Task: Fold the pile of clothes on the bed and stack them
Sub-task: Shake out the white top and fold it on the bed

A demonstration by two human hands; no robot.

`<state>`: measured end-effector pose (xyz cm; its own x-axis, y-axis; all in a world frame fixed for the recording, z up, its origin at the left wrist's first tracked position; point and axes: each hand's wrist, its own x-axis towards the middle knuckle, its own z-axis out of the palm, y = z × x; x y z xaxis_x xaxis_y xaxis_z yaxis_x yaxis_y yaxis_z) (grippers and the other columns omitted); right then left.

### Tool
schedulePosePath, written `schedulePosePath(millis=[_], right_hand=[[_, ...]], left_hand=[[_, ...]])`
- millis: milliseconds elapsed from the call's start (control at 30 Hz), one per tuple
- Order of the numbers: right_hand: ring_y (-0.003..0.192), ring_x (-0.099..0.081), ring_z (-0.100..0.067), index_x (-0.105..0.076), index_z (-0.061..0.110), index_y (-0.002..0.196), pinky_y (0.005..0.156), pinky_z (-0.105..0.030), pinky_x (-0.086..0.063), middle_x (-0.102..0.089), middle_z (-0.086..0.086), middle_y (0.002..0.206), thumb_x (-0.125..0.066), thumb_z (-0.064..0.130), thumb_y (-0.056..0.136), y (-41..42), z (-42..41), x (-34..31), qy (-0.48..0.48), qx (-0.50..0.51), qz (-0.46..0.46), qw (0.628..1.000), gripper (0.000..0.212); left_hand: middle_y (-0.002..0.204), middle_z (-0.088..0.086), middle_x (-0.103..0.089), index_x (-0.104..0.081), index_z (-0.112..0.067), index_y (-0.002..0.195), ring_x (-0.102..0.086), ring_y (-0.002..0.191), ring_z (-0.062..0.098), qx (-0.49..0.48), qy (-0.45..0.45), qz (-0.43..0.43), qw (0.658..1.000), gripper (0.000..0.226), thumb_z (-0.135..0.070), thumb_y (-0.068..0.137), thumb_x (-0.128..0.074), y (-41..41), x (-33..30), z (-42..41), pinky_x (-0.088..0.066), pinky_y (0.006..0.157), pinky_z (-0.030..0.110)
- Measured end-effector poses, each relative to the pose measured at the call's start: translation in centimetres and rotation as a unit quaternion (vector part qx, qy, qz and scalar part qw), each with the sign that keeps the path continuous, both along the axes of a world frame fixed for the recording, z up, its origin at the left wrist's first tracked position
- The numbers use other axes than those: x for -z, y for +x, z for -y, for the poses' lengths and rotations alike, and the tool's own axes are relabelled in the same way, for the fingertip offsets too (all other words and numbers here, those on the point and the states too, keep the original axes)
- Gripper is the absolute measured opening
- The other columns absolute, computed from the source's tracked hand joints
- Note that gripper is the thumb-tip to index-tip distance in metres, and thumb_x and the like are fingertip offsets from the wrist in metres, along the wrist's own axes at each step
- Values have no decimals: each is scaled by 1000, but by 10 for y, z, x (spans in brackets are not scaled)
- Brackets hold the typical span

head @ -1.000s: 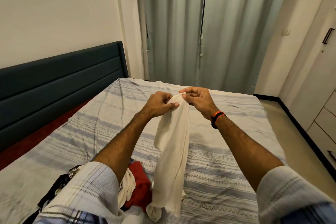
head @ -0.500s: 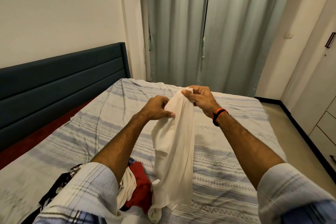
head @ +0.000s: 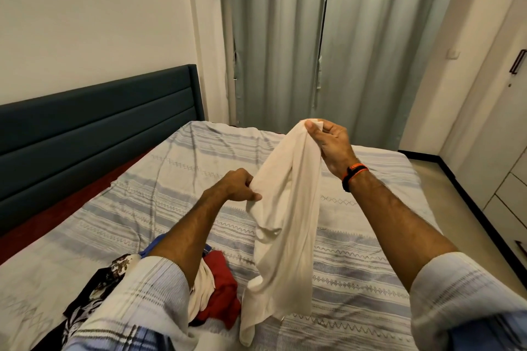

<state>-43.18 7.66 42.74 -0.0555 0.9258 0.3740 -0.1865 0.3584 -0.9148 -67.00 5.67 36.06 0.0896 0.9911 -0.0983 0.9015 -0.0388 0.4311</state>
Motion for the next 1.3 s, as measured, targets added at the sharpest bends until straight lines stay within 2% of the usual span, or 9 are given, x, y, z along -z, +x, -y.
schedulePosePath(millis=[233,367,533,667,833,900,1000,1100,1300], right_hand=[[74,-64,-11,-72,11,93,71,-26,-57,-70,-1,83,-69,16,91,25,-7,1,-7,138,-8,990,6],[78,-64,-12,-72,12,95,80,-32,-58,-70,0,85,-70,18,91,35,-12,8,-22,207,-29,978,8],[81,-64,-13,-74,22,83,85,-39,-57,-72,2,86,-73,24,88,49,-18,14,-29,245,-8,969,5],[79,-63,-12,-75,22,83,83,-39,-57,-72,3,84,-74,27,87,53,-20,14,-27,267,29,963,6],[72,-55,-13,-71,2,81,74,-39,-55,-66,-3,74,-75,33,82,60,-23,14,-47,290,65,954,31],[70,-53,-14,-68,-3,83,73,-42,-55,-68,-12,73,-74,36,81,64,-24,15,-55,303,88,947,39],[72,-56,-14,-70,6,76,76,-40,-55,-66,4,69,-74,32,85,71,-20,11,-73,319,119,937,28],[69,-58,-16,-73,10,84,73,-41,-54,-64,5,71,-72,33,87,77,-19,7,-79,320,135,934,24],[60,-73,-21,-61,3,104,49,-27,-57,-68,-14,92,-63,22,97,80,-17,-13,-116,217,4,969,20]], left_hand=[[106,7,-65,-57,-16,105,-62,96,29,-181,162,98,965,31,-45,94,-58,-11,-32,-11,-53,90,44],[102,2,-64,-62,-16,104,-61,95,24,-132,182,137,965,46,-51,78,-76,-22,-58,-14,-55,87,40],[99,5,-71,-73,-10,105,-66,91,22,-19,70,42,997,46,-26,65,-91,-33,-71,-2,-57,86,34],[95,10,-72,-74,-7,100,-64,86,24,-64,153,-9,986,21,-21,84,-74,-29,-71,2,-56,84,36],[97,8,-69,-68,-14,103,-64,87,25,-169,244,-78,952,27,-36,97,-54,-22,-73,-1,-57,84,41],[97,7,-70,-68,-15,105,-65,86,25,-196,265,-36,943,32,-43,96,-57,-21,-75,-3,-58,83,43],[87,4,-69,-69,-13,97,-66,81,22,-214,263,127,932,36,-48,86,-68,-21,-82,-3,-58,79,39],[72,0,-66,-68,-8,93,-68,58,12,-195,262,253,911,35,-39,81,-76,-19,-93,1,-61,66,33],[83,2,-64,-58,0,107,-67,47,8,-157,224,410,870,32,-27,93,-66,-3,-121,3,-55,47,18]])
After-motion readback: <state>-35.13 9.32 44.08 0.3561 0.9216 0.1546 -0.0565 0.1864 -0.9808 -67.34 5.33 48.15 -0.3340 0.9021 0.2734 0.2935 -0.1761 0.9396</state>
